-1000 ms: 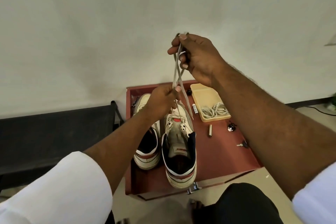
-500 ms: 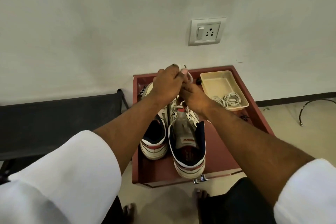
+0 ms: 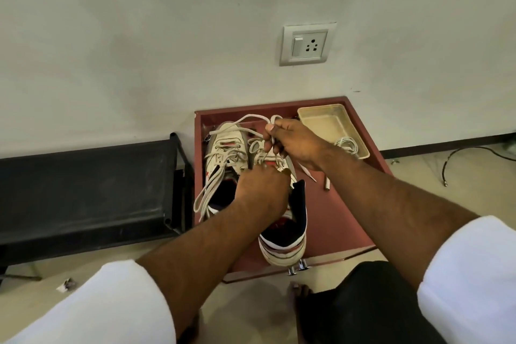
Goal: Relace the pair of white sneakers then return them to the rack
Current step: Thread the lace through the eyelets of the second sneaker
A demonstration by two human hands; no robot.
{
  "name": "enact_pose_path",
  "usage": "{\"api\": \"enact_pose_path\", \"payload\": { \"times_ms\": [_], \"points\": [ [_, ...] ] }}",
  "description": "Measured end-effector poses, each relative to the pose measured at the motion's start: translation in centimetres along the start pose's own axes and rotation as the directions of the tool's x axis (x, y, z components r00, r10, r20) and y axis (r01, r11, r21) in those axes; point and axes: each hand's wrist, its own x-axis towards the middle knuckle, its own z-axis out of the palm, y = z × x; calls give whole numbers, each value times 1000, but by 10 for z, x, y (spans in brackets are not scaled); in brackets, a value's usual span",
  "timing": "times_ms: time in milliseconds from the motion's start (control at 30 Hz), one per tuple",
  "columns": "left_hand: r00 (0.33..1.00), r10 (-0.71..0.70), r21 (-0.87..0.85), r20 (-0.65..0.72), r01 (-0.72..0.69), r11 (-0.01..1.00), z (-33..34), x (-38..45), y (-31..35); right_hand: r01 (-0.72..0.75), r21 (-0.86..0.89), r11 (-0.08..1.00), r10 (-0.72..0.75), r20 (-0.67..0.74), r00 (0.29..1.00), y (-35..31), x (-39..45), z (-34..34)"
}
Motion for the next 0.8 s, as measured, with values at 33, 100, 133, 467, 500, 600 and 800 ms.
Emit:
{"api": "enact_pose_path", "payload": {
  "times_ms": [33, 100, 133, 467, 500, 600, 800],
  "points": [
    [999, 19, -68, 30, -17, 998, 8, 0, -1, 2, -23, 1000, -2, 3, 1000, -1, 0, 1],
    [998, 17, -159, 63, -7, 987, 21, 3, -2, 10, -47, 999, -9, 9, 1000, -2, 3, 3],
    [998, -5, -166, 69, 16, 986, 24, 5, -1, 11, -52, 999, -10, 11, 1000, -2, 4, 4],
    [992, 5, -178, 126, 18, 984, 18, 23, 6, 5, -10, 1000, -5, -74, 997, -7, 1, 15],
    [990, 7, -189, 139, 20, 982, 18, 24, 5, 11, 15, 1000, -10, -83, 997, -9, -2, 16],
    [989, 1, -201, 150, 30, 979, 18, 26, 4, 87, 129, 988, -72, -117, 990, -41, -13, 14],
    [982, -9, -213, 187, 49, 976, 16, 29, 4, 230, 275, 934, -185, -180, 966, -77, -32, 6]
  ]
}}
